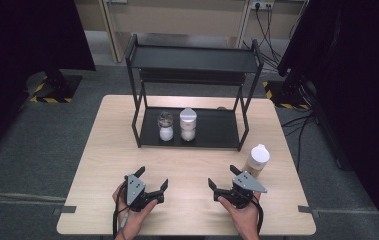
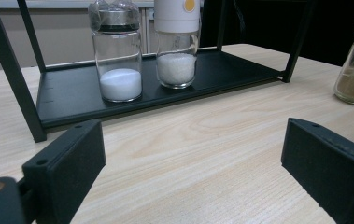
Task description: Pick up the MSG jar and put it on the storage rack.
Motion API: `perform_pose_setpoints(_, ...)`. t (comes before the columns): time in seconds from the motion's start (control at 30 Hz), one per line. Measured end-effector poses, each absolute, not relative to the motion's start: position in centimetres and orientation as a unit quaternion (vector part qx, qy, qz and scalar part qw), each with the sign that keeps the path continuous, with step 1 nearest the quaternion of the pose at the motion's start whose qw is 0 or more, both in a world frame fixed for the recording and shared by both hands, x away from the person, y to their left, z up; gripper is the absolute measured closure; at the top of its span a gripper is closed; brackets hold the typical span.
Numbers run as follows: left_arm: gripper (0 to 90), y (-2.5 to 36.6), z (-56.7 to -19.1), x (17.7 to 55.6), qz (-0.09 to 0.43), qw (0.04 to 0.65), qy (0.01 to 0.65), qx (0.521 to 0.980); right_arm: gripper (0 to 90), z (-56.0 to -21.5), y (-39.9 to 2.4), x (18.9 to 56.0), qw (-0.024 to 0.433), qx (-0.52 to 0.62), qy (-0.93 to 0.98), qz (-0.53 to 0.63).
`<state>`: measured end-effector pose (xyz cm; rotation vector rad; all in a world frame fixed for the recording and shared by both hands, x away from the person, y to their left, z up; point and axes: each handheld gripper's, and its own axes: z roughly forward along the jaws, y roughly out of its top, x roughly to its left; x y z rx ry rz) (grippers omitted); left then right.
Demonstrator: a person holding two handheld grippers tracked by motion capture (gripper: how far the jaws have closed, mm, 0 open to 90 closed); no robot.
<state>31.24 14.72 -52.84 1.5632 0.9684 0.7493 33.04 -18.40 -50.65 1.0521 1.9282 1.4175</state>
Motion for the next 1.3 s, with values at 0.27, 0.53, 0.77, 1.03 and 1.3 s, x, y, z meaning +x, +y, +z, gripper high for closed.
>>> perform_pose_setpoints(0.27,5.8,14.7,-52.8,31.2,0.316,0.546,0.409,0.659,5.2,-50.9,-19.2,31.7,0.269,0.391,0.709,0.522)
perform_pose_setpoints(0.53,5.7,14.7,-52.8,31.2,0.315,0.547,0.41,0.658,5.2,-50.7,-20.2,30.6,0.276,0.398,0.703,0.521)
perform_pose_setpoints(0.77,5.8,14.7,-52.8,31.2,0.315,0.547,0.41,0.658,5.2,-50.5,-21.5,29.5,0.288,0.405,0.698,0.516)
perform_pose_setpoints(1.03,5.7,14.7,-52.8,31.3,0.315,0.547,0.41,0.658,5.3,-50.7,-23.4,28.3,0.298,0.424,0.687,0.509)
perform_pose_setpoints(1.3,5.8,14.7,-52.8,31.2,0.316,0.547,0.41,0.657,5.3,-50.7,-25.0,27.6,0.313,0.444,0.673,0.503)
